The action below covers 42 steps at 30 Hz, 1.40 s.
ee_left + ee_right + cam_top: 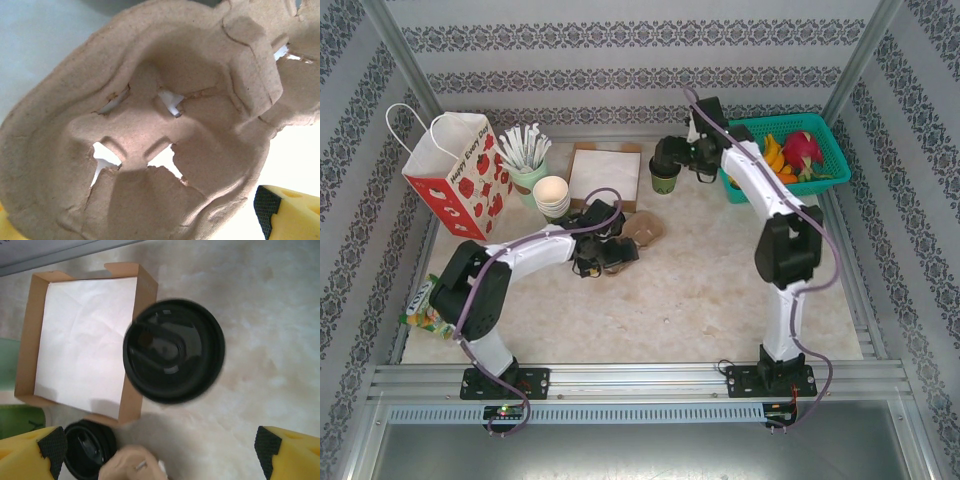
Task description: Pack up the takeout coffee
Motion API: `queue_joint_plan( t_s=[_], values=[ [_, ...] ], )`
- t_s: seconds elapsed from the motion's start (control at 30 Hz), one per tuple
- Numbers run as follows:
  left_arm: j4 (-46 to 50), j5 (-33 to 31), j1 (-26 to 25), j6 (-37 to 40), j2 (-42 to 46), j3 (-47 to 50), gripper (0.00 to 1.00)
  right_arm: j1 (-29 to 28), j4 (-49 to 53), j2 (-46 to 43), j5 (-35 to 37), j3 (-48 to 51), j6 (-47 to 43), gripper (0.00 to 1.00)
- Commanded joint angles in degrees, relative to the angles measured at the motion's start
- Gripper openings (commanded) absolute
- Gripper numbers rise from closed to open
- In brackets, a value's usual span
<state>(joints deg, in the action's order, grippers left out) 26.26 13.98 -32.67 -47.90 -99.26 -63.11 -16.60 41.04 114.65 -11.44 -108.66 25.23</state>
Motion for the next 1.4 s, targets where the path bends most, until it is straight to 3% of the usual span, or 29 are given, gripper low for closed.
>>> queue_joint_plan(
  t_s=[0.0, 0.17, 0.33, 0.53, 0.7, 0.8, 0.93, 1.13, 1.27, 1.37],
  values=[
    [-0.07, -0.37, -0.98, 2.93, -2.31, -4.63, 1.0, 0.56, -8.08, -10.91, 2.56, 11.48, 0.56, 0.98],
    [0.63, -1.79, -1.16, 5.7, -6.07, -9.44, 0.99, 0.43, -14.67, -24.47, 4.98, 29.99, 0.55, 0.98],
    [-0.03, 1.97, -1.72, 9.72, -11.87, -16.79, 1.0, 0.58, -21.96, -34.62, 5.94, 44.68, 2.9, 0.98],
    [3.37, 2.66, -4.78, 13.5, -18.31, -26.65, 1.0, 0.49, -27.09, -40.27, 8.95, 51.27, 5.42, 0.98],
    [4.46, 1.58, -6.09, 13.47, -19.17, -28.75, 1.0, 0.6, -31.55, -43.09, 12.81, 54.32, 6.55, 0.98],
    [4.41, -0.93, -6.18, 12.32, -14.88, -25.07, 1.0, 0.6, -31.46, -43.2, 14.57, 54.27, 5.85, 0.98],
    [5.46, -4.96, -6.28, 10.47, -1.98, -16.83, 1.0, 0.67, -33.14, -44.03, 16.37, 55.51, 5.93, 0.98],
    [14.87, -22.32, -5.23, 7.41, 18.85, -8.88, 1.0, 0.86, -38.43, -45.62, 19.13, 58.31, 5.93, 0.98],
    [29.43, -34.23, 0.32, 4.94, 26.27, -13.96, 1.0, 0.96, -40.63, -46.6, 18.77, 59.0, 5.19, 0.98],
    [34.35, -38.66, 6.32, 5.32, 31.86, -17.55, 1.0, 0.94, -40.91, -47.05, 17.67, 59.04, 4.25, 0.98]
  ],
)
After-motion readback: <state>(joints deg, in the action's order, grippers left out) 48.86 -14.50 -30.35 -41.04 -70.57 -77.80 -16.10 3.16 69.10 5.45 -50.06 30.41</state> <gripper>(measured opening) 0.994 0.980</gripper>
